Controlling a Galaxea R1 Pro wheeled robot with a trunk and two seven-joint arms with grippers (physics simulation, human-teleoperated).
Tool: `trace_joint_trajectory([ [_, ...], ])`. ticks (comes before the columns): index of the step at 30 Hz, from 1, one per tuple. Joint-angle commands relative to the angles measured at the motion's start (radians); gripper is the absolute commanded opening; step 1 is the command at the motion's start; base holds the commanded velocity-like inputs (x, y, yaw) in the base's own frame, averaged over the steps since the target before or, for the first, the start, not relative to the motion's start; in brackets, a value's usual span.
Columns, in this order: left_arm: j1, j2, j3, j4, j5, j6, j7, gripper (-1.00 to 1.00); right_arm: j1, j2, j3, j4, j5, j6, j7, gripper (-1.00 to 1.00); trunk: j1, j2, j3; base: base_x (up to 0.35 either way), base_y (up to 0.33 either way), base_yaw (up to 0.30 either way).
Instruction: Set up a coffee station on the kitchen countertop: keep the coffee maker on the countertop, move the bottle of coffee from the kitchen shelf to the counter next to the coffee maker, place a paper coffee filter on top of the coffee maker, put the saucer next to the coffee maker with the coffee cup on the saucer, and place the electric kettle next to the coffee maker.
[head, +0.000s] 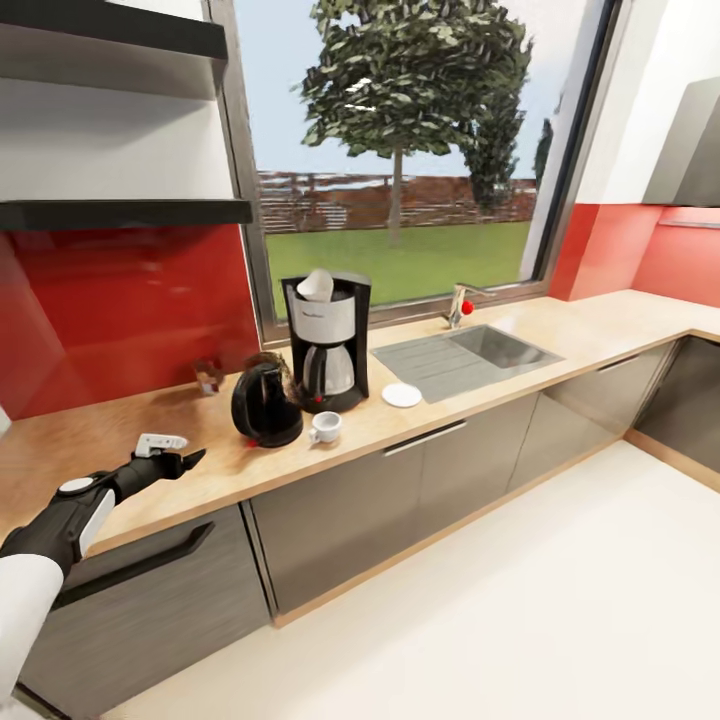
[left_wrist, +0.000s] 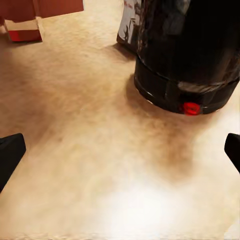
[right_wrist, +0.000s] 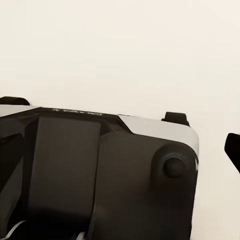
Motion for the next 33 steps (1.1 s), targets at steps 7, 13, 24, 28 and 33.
trace_joint_trajectory([
  [7,0.000,-0.001,0.003,-0.006,0.008,0.009,-0.006,1.00,-0.003,0.000,0.001,0.005,0.002,-0.008,0.001,1.00,0.000,-0.002,-0.002,-0.086,0.274,-0.011],
  [13,0.000,-0.001,0.004,-0.008,0.010,0.009,-0.006,1.00,-0.003,0.000,0.001,0.005,0.002,-0.008,0.001,1.00,0.000,-0.002,-0.007,-0.009,0.052,-0.186],
  [24,0.000,-0.003,0.000,-0.019,0.012,0.010,-0.006,1.00,-0.002,-0.001,0.001,0.005,0.002,-0.008,0.001,1.00,0.000,-0.002,-0.014,0.169,0.056,-0.163],
  [28,0.000,-0.003,0.001,-0.019,0.012,0.010,-0.006,1.00,-0.002,-0.001,0.001,0.005,0.002,-0.008,0.001,1.00,0.000,-0.002,-0.014,0.010,0.004,-0.003],
  [33,0.000,-0.003,0.001,-0.019,0.012,0.010,-0.006,1.00,-0.002,-0.001,0.000,0.005,0.002,-0.008,0.000,1.00,0.000,-0.002,-0.014,0.001,0.000,0.000],
])
